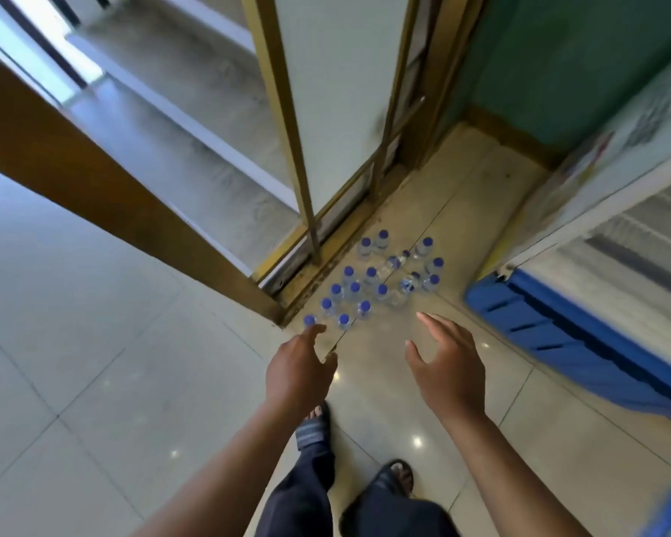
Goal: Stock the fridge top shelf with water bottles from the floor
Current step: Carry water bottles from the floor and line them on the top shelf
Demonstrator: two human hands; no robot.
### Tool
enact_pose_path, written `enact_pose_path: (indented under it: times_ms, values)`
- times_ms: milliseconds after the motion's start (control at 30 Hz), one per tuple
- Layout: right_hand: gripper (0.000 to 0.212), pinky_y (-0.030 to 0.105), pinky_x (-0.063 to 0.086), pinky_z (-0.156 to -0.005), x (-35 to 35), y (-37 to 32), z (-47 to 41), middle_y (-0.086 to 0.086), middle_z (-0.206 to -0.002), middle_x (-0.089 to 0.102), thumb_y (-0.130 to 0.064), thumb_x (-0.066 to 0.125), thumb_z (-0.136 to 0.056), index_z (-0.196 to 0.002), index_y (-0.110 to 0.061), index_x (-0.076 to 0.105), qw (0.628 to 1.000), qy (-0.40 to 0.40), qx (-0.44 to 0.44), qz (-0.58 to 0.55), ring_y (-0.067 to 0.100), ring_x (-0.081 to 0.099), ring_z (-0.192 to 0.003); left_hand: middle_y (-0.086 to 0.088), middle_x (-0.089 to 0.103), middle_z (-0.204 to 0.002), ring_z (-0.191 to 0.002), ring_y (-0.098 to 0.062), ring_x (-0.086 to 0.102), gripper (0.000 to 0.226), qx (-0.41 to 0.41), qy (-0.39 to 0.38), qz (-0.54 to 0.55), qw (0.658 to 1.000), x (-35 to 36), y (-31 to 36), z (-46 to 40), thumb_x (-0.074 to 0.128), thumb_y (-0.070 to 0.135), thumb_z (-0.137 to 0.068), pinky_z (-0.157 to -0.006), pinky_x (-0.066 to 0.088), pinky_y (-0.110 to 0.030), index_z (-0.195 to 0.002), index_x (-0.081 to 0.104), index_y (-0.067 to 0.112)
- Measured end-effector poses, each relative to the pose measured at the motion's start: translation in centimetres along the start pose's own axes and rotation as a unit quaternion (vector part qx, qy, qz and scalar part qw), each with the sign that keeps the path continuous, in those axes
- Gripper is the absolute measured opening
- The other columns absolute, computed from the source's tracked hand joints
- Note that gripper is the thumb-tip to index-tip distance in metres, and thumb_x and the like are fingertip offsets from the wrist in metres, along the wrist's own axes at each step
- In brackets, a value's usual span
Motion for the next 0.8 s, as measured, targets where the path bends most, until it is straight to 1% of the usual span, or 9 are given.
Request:
enact_pose_path:
  times_ms: [100,233,300,433,533,633,733,800]
  values:
    - [0.049,0.020,0.037,-0.089,6.8,1.7,-2.3,-0.004,-0.132,0.061,-0.029,0.067,-0.087,-0.135,-0.022,0.059,0.998,-0.038,0.040,-0.004,0.014,0.051,-0.124,0.005,0.063,-0.127,-0.111,-0.018,0.060,0.052,-0.026,-0.030,-0.003,0.999,4.1,-3.3,-5.6,0.063,0.044,-0.088,-0.085,0.049,-0.031,-0.137,0.047,0.037]
    - [0.051,0.023,0.037,-0.088,16.4,6.0,-5.3,-0.004,-0.136,0.058,-0.031,0.066,-0.088,-0.138,-0.024,0.056,0.991,-0.089,0.099,-0.015,0.016,0.051,-0.126,0.003,0.066,-0.120,-0.104,-0.018,0.062,0.054,-0.065,-0.052,0.008,0.997,11.6,-7.2,-12.7,0.065,0.044,-0.087,-0.083,0.054,-0.032,-0.137,0.047,0.035]
    - [0.053,0.026,0.039,-0.090,21.0,8.5,-7.0,-0.002,-0.138,0.056,-0.031,0.066,-0.088,-0.139,-0.023,0.054,0.987,-0.110,0.116,-0.016,0.017,0.050,-0.128,0.002,0.065,-0.121,-0.105,-0.019,0.062,0.058,-0.083,-0.059,0.025,0.994,15.9,-8.7,-16.2,0.066,0.046,-0.085,-0.083,0.054,-0.032,-0.138,0.046,0.034]
    - [0.060,0.028,0.040,-0.095,30.3,14.2,-11.8,0.002,-0.139,0.055,-0.031,0.070,-0.086,-0.141,-0.021,0.051,0.981,-0.127,0.144,-0.008,0.021,0.050,-0.128,-0.002,0.063,-0.126,-0.112,-0.023,0.060,0.072,-0.122,-0.042,0.092,0.987,24.7,-11.3,-23.5,0.073,0.047,-0.081,-0.086,0.050,-0.032,-0.143,0.040,0.032]
    - [0.069,0.031,0.043,-0.098,37.3,17.9,-15.1,0.002,-0.140,0.055,-0.035,0.076,-0.082,-0.144,-0.024,0.047,0.979,-0.134,0.154,-0.021,0.022,0.052,-0.128,-0.002,0.060,-0.132,-0.116,-0.025,0.058,0.082,-0.141,-0.008,0.129,0.982,30.3,-13.4,-28.5,0.076,0.044,-0.079,-0.089,0.048,-0.033,-0.148,0.034,0.029]
    - [0.079,0.033,0.044,-0.100,43.5,20.4,-17.6,0.001,-0.143,0.052,-0.037,0.080,-0.077,-0.146,-0.026,0.042,0.981,-0.115,0.149,-0.055,0.021,0.051,-0.129,0.002,0.056,-0.137,-0.117,-0.023,0.058,0.085,-0.117,0.031,0.144,0.982,34.9,-15.3,-32.5,0.080,0.039,-0.076,-0.091,0.051,-0.035,-0.147,0.033,0.031]
    - [0.083,0.031,0.044,-0.100,47.9,21.7,-19.6,-0.001,-0.140,0.054,-0.036,0.084,-0.073,-0.144,-0.027,0.043,0.983,-0.071,0.137,-0.098,0.018,0.052,-0.126,0.006,0.062,-0.126,-0.111,-0.018,0.060,0.081,-0.082,0.064,0.156,0.982,38.2,-16.8,-35.4,0.082,0.038,-0.073,-0.084,0.050,-0.032,-0.142,0.038,0.036]
    - [0.074,0.028,0.046,-0.097,49.8,22.5,-20.7,-0.003,-0.131,0.059,-0.033,0.085,-0.072,-0.137,-0.025,0.050,0.984,-0.034,0.124,-0.123,0.016,0.057,-0.119,0.008,0.066,-0.117,-0.105,-0.018,0.062,0.072,-0.066,0.086,0.157,0.982,39.7,-17.5,-37.0,0.083,0.038,-0.071,-0.083,0.050,-0.032,-0.133,0.047,0.034]
Point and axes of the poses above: each hand's wrist, its own z-axis away from the middle knuckle, its own x-axis out of the palm, y = z × x, the point moved 5 cm from there along -z, towards the middle knuckle
